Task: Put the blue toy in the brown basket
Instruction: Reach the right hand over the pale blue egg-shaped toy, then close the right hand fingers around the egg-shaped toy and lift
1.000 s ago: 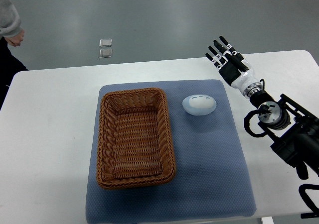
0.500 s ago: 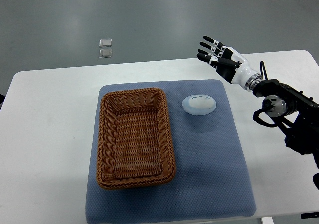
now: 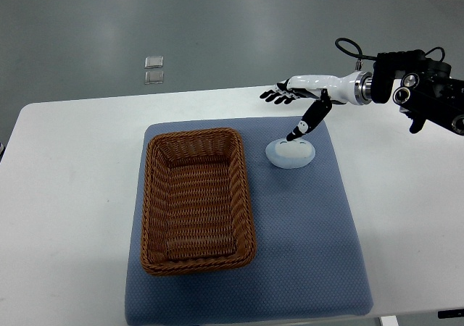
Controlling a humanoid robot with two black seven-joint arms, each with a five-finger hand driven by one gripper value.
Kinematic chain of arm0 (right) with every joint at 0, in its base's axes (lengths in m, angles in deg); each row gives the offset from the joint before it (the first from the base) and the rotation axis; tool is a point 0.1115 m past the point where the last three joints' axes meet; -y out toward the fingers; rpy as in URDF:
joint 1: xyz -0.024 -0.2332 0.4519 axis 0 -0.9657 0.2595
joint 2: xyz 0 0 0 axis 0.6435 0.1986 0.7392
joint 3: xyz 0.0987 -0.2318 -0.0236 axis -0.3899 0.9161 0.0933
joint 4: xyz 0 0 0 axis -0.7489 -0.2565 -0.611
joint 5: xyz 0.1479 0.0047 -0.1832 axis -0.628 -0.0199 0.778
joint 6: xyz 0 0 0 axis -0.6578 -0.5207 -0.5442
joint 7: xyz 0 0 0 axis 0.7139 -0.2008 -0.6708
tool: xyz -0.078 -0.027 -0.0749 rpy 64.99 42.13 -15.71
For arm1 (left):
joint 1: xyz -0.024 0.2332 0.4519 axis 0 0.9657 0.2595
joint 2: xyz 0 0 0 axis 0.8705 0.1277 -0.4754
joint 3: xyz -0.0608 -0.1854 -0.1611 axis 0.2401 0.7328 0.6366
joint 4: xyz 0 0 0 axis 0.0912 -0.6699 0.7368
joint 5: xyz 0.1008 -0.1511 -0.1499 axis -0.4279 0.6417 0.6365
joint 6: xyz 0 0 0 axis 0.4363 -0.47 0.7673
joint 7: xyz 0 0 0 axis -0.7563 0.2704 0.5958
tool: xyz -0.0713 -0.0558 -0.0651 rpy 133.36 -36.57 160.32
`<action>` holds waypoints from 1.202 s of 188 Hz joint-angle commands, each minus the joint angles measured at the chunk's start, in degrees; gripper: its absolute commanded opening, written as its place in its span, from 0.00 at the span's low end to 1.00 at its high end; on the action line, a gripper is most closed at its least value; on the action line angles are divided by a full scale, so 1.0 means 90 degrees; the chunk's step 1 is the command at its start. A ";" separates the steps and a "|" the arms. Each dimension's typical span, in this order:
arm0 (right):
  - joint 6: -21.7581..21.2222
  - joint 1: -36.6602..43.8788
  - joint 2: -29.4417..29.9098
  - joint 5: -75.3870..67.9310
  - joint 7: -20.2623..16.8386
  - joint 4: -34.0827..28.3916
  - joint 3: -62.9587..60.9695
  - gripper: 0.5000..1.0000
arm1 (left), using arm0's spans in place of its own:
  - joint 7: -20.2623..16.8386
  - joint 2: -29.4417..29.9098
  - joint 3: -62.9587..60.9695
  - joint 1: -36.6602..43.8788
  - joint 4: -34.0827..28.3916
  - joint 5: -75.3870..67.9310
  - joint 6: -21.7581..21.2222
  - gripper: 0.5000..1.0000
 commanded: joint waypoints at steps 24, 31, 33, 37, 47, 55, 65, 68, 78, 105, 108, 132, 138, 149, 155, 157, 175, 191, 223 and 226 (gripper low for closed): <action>0.0130 0.0072 -0.0062 0.0046 -0.0274 -0.0174 0.0389 0.86 | -0.0001 0.0000 0.0009 -0.0008 0.0009 0.0000 0.0020 1.00; 0.0189 0.0004 -0.0053 0.0046 -0.0274 -0.0174 0.0389 0.85 | -0.0001 0.0000 0.0009 -0.0008 0.0009 0.0000 0.0020 1.00; 0.0218 -0.0025 -0.0043 0.0046 -0.0274 -0.0174 0.0389 0.85 | -0.0001 0.0000 0.0009 -0.0008 0.0009 0.0000 0.0020 1.00; 0.0276 -0.0074 -0.0033 0.0056 -0.0274 -0.0174 0.0389 0.85 | -0.0001 0.0000 -0.0001 -0.0008 0.0009 0.0000 0.0020 1.00; 0.0442 -0.0142 -0.0004 0.0056 -0.0264 -0.0174 0.0389 0.85 | -0.0001 0.0000 0.0009 -0.0008 -0.0001 0.0000 0.0020 1.00; 0.0550 -0.0201 0.0025 0.0056 -0.0264 -0.0164 0.0389 0.85 | -0.0001 0.0000 0.0009 -0.0008 0.0009 0.0000 0.0020 1.00; 0.0638 -0.0279 0.0055 0.0075 -0.0264 -0.0134 0.0399 0.85 | -0.0001 0.0000 -0.0001 -0.0008 -0.0001 0.0000 0.0020 1.00; 0.0657 -0.0289 0.0065 0.0085 -0.0264 -0.0125 0.0399 0.85 | -0.0001 0.0000 -0.0001 -0.0008 -0.0001 0.0000 0.0020 1.00; 0.0755 -0.0347 0.0104 0.0124 -0.0264 -0.0115 0.0399 0.85 | -0.0001 0.0000 -0.0001 -0.0008 0.0009 0.0000 0.0020 1.00; 0.0911 -0.0474 0.0192 0.0144 -0.0254 0.0002 0.0399 0.85 | -0.0001 0.0000 -0.0001 -0.0008 -0.0001 0.0000 0.0020 1.00; 0.0931 -0.0484 0.0201 0.0144 -0.0254 0.0051 0.0399 0.85 | -0.0001 0.0000 -0.0001 -0.0008 -0.0001 0.0000 0.0020 1.00; 0.0970 -0.0562 0.0260 0.0144 -0.0234 0.0217 0.0399 0.85 | -0.0001 0.0000 -0.0001 -0.0008 -0.0001 0.0000 0.0020 1.00; 0.0980 -0.0562 0.0260 0.0144 -0.0225 0.0237 0.0399 0.85 | -0.0001 0.0000 -0.0001 -0.0008 -0.0001 0.0000 0.0020 1.00; 0.0980 -0.0562 0.0260 0.0144 -0.0215 0.0246 0.0399 0.84 | -0.0001 0.0000 -0.0001 -0.0008 -0.0001 0.0000 0.0020 1.00; 0.0980 -0.0562 0.0260 0.0144 -0.0205 0.0246 0.0399 0.84 | -0.0001 0.0000 -0.0001 -0.0008 -0.0001 0.0000 0.0020 1.00; 0.0980 -0.0562 0.0260 0.0144 -0.0205 0.0246 0.0399 0.84 | -0.0001 0.0000 -0.0001 -0.0008 -0.0001 0.0000 0.0020 1.00; 0.0980 -0.0601 0.0270 0.0144 -0.0205 0.0246 0.0399 0.84 | -0.0001 0.0000 -0.0010 -0.0008 -0.0001 0.0000 0.0020 1.00; 0.0989 -0.0679 0.0367 0.0144 -0.0205 0.0246 0.0389 0.84 | -0.0001 0.0000 -0.0010 -0.0008 -0.0001 0.0000 0.0020 1.00; 0.1145 -0.0797 0.0514 0.0144 -0.0195 0.0256 0.0389 0.84 | -0.0001 0.0000 -0.0010 -0.0008 -0.0001 0.0000 0.0020 1.00; 0.1155 -0.0807 0.0524 0.0144 -0.0195 0.0256 0.0389 0.84 | -0.0001 0.0000 -0.0010 -0.0008 -0.0001 0.0000 0.0020 1.00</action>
